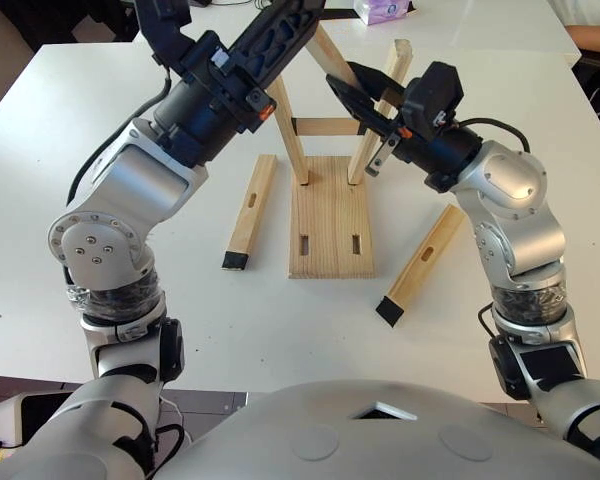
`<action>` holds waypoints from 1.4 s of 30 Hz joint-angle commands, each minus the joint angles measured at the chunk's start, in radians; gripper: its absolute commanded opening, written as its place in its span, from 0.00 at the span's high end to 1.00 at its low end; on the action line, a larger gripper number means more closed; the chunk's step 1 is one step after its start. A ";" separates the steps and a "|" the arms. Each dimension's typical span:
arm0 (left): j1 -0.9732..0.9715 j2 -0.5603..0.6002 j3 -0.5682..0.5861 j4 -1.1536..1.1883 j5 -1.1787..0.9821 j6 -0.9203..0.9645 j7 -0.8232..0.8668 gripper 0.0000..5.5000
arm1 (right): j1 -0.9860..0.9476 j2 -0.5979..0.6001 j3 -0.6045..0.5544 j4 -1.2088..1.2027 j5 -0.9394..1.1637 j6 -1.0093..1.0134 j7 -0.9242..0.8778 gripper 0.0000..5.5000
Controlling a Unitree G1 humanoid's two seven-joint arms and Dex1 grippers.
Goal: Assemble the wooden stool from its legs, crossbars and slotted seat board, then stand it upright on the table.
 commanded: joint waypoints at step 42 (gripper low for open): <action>0.163 0.501 0.046 0.357 0.699 -0.217 -0.991 0.76 | 0.140 -0.216 -0.201 0.071 0.082 0.039 0.139 0.60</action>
